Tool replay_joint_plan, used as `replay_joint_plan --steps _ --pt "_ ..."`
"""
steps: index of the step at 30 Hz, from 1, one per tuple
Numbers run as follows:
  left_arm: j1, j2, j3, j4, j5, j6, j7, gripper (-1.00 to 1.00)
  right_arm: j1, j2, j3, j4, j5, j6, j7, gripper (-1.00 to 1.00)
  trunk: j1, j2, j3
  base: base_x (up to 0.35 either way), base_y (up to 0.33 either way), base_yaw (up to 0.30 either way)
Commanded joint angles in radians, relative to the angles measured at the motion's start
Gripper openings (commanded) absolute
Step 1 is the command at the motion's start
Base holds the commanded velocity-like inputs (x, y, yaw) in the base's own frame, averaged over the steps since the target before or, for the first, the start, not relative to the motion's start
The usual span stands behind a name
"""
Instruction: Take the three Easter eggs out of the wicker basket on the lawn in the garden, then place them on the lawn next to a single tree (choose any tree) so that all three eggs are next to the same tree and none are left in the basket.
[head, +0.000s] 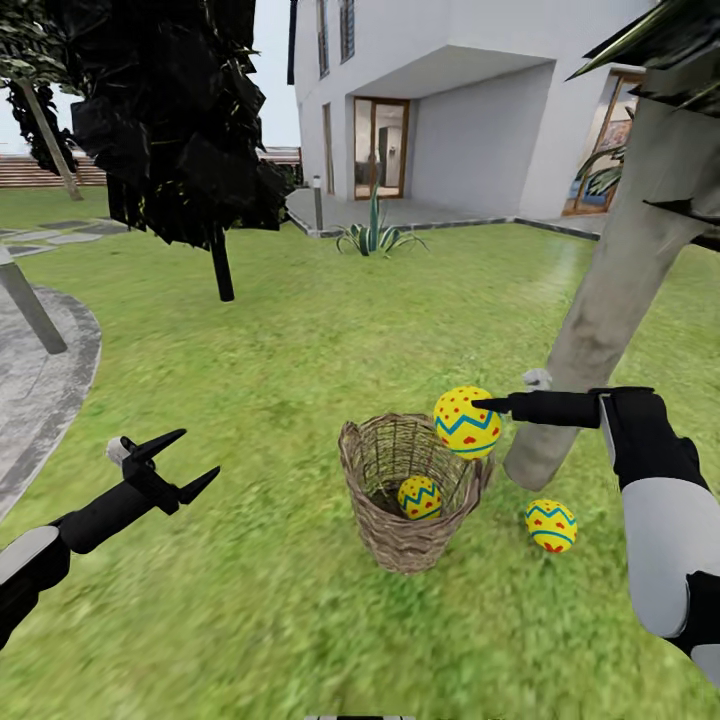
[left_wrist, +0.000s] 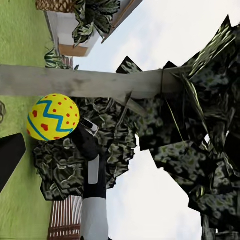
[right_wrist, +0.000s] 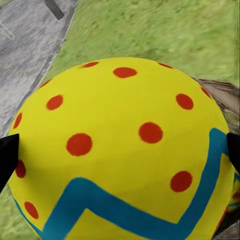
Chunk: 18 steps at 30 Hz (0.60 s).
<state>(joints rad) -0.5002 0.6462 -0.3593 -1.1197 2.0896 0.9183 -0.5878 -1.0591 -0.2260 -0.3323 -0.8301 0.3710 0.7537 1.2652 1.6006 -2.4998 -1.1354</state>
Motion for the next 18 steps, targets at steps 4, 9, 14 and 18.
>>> replay_joint_plan --steps 4,9,14,18 --pt "-0.001 -0.001 -0.004 0.022 0.004 0.002 -0.010 1.00 -0.001 -0.001 -0.004 -0.001 0.009 0.007 0.009 -1.00 0.000 0.000 0.004 -0.006 0.000 -0.216" --pt "-0.001 -0.002 -0.004 0.020 0.002 0.002 -0.007 1.00 -0.001 -0.004 -0.004 -0.001 0.010 0.007 0.008 -1.00 -0.005 0.008 0.017 -0.100 0.000 -0.221" --pt "-0.001 -0.004 -0.004 0.022 0.001 0.001 -0.006 1.00 0.001 -0.006 -0.005 0.000 0.011 0.007 0.009 -1.00 -0.016 0.029 0.032 -0.246 0.000 -0.222" --pt "-0.001 -0.030 -0.003 0.024 0.001 -0.001 -0.005 1.00 0.004 -0.008 -0.005 0.000 0.011 0.007 0.010 -1.00 -0.016 0.029 0.037 -0.029 0.000 -0.222"
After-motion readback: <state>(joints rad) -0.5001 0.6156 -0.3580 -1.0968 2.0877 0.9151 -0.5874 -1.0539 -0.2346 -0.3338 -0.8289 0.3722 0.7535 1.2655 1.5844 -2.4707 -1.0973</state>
